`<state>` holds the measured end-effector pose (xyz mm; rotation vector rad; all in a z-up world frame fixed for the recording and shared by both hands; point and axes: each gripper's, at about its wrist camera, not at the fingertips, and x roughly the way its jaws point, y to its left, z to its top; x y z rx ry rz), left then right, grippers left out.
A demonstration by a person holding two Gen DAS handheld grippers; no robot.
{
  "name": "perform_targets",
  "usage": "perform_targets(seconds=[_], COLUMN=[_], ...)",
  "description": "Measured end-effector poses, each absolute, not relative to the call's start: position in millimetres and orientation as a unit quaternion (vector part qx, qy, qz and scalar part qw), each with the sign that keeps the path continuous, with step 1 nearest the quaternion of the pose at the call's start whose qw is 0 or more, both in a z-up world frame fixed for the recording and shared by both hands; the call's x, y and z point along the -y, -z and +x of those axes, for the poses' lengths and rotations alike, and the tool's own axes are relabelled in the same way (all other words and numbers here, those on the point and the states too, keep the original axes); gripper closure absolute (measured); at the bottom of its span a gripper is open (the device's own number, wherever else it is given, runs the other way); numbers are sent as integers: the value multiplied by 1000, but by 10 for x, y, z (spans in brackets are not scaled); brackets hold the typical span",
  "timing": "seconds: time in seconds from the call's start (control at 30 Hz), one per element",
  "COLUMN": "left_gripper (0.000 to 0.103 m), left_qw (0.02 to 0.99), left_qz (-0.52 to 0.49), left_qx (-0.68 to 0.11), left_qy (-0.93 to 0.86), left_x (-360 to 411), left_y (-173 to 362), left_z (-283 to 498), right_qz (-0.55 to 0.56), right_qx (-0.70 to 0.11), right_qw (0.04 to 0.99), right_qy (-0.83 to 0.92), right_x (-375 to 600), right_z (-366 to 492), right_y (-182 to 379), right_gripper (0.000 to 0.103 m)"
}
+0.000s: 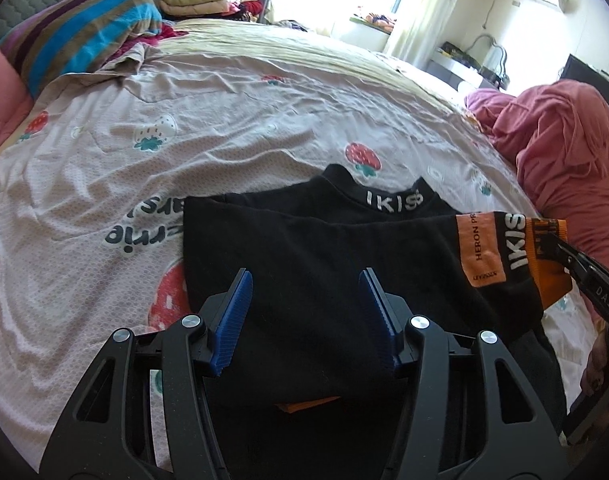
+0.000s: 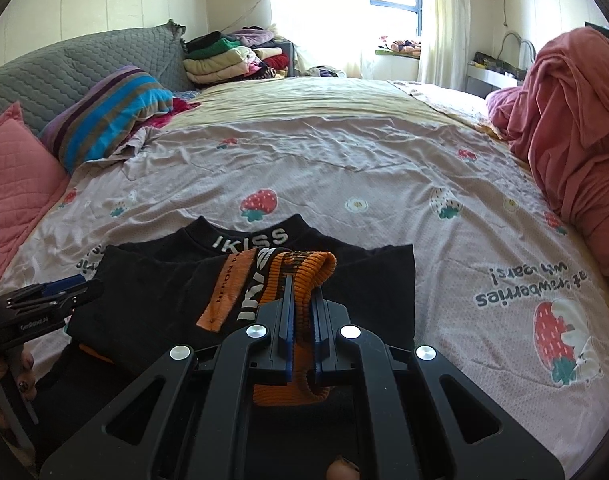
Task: Fold small clothes
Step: 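Fold the shirt body toward the collar with the right gripper, then lay the orange cuffs on the shirt and open the right gripper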
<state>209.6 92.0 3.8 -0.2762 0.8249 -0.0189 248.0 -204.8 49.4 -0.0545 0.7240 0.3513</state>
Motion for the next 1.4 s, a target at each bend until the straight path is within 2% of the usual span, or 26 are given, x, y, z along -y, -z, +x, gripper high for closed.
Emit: perform_targets(seconds=[0.43,0.53,0.63,0.83,1.0,1.2,1.4], left_gripper=[55,55,55,55,55,55,55], left_qw=[903,903,903,892,862,861,861], left_qz=[-131,-134,-134,-120,-95,-109,-112], left_qx=[-407,-407,-407,-434,-496,-496,-493], left_qy=[25,26,27,39,31,44,46], left_x=[-861,-859,-859,-787,-714,-783,-794], left_y=[-2,2,2,66,307,326,320], left_z=[2103,2107,2108,2147,2192,2132,2094], right_qz=[-17,-13,-14,-31,-49,-76,-75], right_qx=[-366,-368,-360,-364,-378,-401,-450], right_qw=[918,919,924,920,907,886,863], right_qy=[-152,-140,-128,-143,-179,-221,-217], right_x=[2116,2153,2182,2086,1860,1565,1493], right_z=[2507,2507,2487,2437,2380,2339,2435], right_y=[-361,-338,-344,-322,-259,-159,90], right_gripper=[95,90,78,77,68,56,54])
